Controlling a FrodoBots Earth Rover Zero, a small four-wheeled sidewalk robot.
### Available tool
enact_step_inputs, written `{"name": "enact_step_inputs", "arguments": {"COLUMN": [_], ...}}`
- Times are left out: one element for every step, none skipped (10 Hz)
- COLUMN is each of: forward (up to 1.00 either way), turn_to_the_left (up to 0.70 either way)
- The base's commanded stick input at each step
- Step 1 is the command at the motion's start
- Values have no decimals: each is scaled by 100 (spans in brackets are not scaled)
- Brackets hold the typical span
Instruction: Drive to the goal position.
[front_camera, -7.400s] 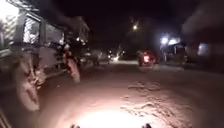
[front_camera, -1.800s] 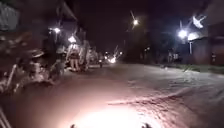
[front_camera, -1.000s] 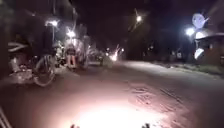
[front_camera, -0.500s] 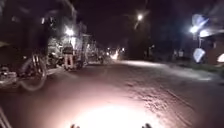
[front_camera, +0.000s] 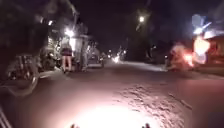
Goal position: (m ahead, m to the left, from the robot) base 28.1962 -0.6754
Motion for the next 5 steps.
{"name": "enact_step_inputs", "arguments": {"forward": [70, 70, 70, 70, 70], "turn_to_the_left": [0, 0, 0, 0, 0]}}
